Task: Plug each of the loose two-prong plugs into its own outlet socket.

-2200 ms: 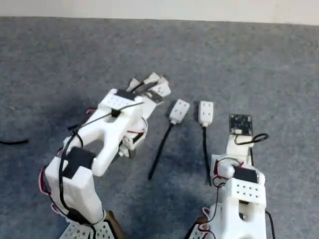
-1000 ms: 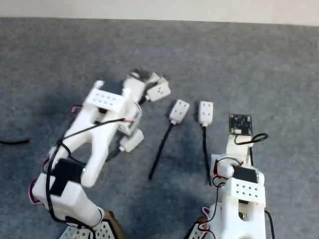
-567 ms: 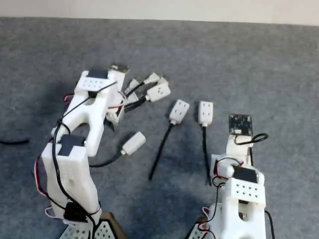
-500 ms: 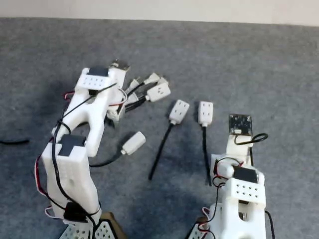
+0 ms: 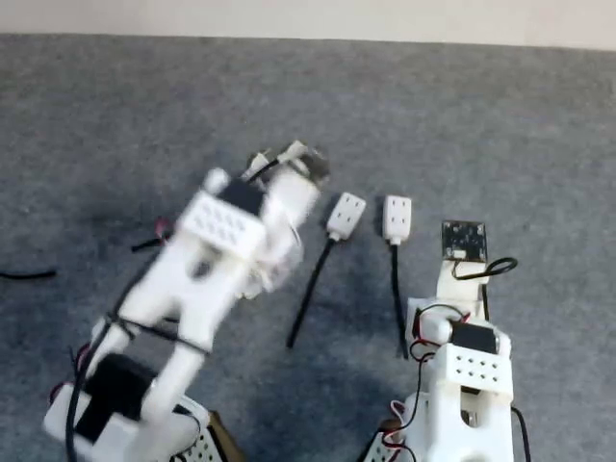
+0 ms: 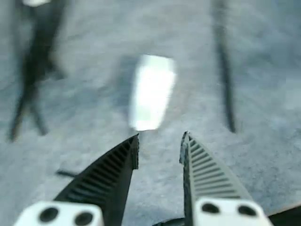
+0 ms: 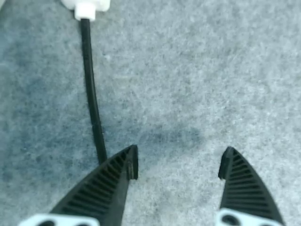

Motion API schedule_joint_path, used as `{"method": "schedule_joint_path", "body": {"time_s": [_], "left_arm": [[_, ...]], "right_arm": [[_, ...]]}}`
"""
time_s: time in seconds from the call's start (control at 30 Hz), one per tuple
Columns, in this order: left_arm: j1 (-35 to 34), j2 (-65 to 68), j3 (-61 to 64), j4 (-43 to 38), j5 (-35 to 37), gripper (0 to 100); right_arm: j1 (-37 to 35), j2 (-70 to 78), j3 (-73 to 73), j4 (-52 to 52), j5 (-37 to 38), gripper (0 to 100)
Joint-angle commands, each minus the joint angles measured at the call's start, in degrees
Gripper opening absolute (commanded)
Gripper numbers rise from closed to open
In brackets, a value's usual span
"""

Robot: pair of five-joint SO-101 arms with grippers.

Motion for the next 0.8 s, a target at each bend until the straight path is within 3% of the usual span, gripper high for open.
{"method": "schedule_joint_path", "body": {"time_s": [0.0, 0.3, 0.53, 0.77], "left_arm": [[2.4, -3.3, 7.1, -6.3, -1.3, 17], [-4.9, 7.7, 6.0, -14.2, -2.0, 17], [-13.3, 17.4, -3.1, -13.7, -4.8, 17], [-11.1, 16.6, -8.3, -6.9, -5.3, 17]], "right_arm": [[-0.6, -1.1, -0.2, -1.0, 1.0, 27.2], [-0.6, -1.1, -0.2, -1.0, 1.0, 27.2], [-0.6, -1.1, -0.2, -1.0, 1.0, 27.2], [-0.6, -1.1, -0.2, -1.0, 1.0, 27.2]]}}
